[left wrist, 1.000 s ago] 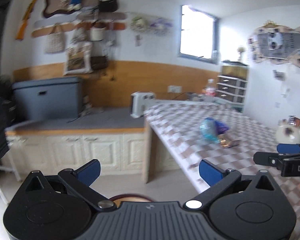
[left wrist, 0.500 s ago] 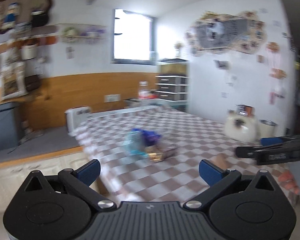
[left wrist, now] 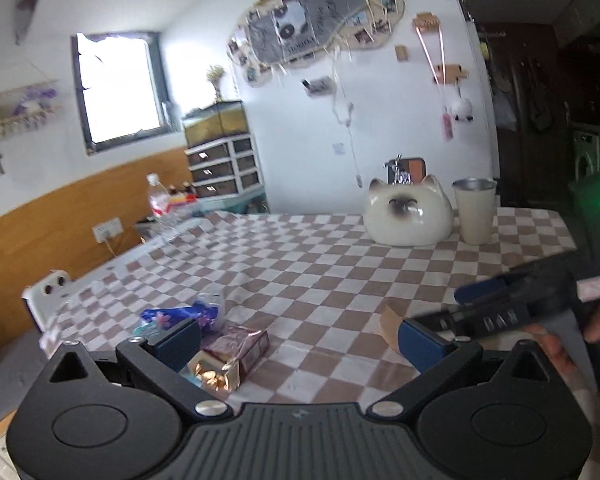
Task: Collect trash
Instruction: 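Grasp the red snack box with the left tool while the right tool grasps the wooden piece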
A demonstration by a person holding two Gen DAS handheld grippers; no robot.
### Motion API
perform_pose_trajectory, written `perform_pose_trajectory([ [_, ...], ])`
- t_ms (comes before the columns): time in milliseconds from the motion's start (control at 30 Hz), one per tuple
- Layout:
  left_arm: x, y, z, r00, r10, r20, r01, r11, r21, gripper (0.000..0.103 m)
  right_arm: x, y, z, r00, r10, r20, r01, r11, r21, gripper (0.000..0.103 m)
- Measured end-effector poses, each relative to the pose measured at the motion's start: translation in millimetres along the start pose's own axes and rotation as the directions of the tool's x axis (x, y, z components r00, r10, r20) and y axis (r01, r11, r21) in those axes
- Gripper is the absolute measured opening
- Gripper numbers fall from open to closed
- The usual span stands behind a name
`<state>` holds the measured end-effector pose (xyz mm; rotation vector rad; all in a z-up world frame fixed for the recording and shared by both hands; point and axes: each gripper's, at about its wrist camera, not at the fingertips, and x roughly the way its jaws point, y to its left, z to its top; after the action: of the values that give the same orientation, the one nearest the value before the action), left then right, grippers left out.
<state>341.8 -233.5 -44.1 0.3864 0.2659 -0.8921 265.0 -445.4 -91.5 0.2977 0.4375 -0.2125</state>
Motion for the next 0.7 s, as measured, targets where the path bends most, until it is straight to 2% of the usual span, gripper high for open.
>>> perform_pose_trajectory([
  [67, 23, 8, 3, 0.999, -0.021, -0.029, 0.021, 1.0, 0.006, 0.103, 10, 0, -2, 1.0, -0.007, -0.028, 0.007, 1.0, 0.01, 0.081],
  [167, 54, 18, 3, 0.997, -0.032, -0.074, 0.038, 0.997, 0.073, 0.103, 22, 4, -5, 0.998, -0.009, -0.059, 0.009, 1.0, 0.008, 0.077],
  [233, 75, 27, 2, 0.994, -0.017, -0.112, 0.028, 0.995, 0.094, 0.103, 30, 5, -7, 0.997, -0.006, -0.078, 0.008, 1.0, 0.023, 0.064],
  [300, 95, 37, -2, 0.988, -0.004, -0.156, 0.02, 0.994, 0.105, 0.103, 37, 6, -9, 0.995, -0.009, -0.099, 0.013, 0.999, 0.037, 0.057],
  [567, 144, 64, -18, 0.964, 0.04, -0.263, -0.004, 0.991, 0.137, 0.103, 44, 15, -10, 0.993, -0.002, -0.116, 0.005, 1.0, 0.025, 0.056],
  [700, 165, 65, -25, 0.945, 0.069, -0.319, -0.023, 0.989, 0.147, 0.103, 47, 22, -10, 0.992, -0.015, -0.129, 0.014, 1.0, -0.01, 0.056],
])
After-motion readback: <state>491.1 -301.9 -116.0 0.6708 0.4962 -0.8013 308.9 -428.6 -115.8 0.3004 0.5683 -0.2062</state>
